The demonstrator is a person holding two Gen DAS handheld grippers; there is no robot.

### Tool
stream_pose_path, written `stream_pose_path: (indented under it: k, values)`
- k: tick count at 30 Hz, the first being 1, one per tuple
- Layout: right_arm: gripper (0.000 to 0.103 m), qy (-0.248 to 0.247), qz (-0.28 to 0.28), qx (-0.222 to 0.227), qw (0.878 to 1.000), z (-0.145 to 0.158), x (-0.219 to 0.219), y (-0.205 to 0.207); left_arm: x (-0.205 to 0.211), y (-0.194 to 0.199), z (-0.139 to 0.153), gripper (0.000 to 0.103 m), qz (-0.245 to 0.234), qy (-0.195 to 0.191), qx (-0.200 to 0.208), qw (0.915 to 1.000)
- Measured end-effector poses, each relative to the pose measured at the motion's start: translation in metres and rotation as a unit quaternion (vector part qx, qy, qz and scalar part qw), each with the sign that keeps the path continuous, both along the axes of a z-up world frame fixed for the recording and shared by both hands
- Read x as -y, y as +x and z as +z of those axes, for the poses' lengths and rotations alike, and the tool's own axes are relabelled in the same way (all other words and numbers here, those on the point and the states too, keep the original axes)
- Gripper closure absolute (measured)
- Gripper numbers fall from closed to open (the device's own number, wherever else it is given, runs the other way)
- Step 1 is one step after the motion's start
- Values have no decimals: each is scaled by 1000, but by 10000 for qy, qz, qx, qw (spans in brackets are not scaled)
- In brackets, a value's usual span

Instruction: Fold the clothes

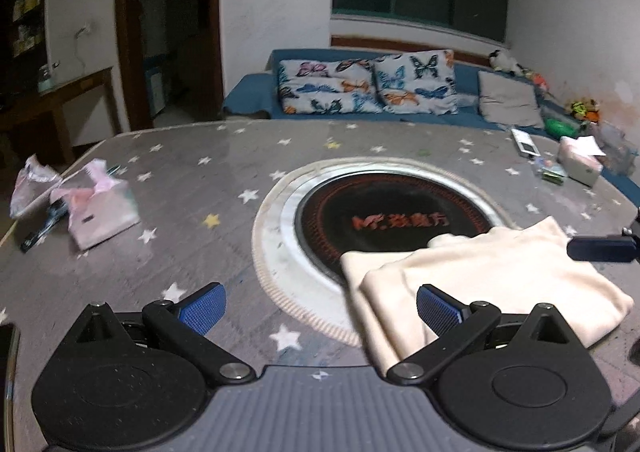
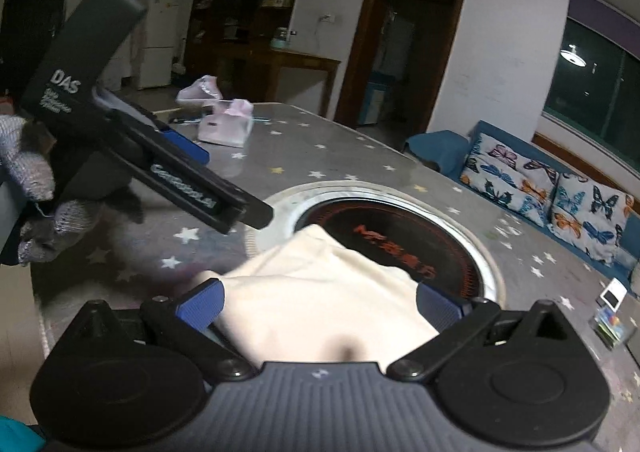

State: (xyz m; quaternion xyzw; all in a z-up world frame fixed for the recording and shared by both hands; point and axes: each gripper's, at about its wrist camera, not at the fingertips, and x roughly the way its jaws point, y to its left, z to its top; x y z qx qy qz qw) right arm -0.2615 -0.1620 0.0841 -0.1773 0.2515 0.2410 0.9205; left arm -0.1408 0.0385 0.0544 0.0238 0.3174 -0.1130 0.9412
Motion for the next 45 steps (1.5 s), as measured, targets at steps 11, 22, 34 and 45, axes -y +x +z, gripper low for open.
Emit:
stream_pose_path:
  k: [11,22,34,45]
  values:
    - [20,-529,577,-308,9965,-23,-43,-4,-17,3,-11,0,361,-340,-388,9980]
    - [44,-722,621,-364,9948,-32,-55,0,-17,7,-16,0,418,-360,-581,9968]
    - [68,-738,569,-438,9947,-35,-53,5,-19,9,-16,0,468,-544,-763,9945]
    - [86,-266,459,-621,9967,-24,-39,13,-32,13,-17,0,599,-1563,-1309,9772]
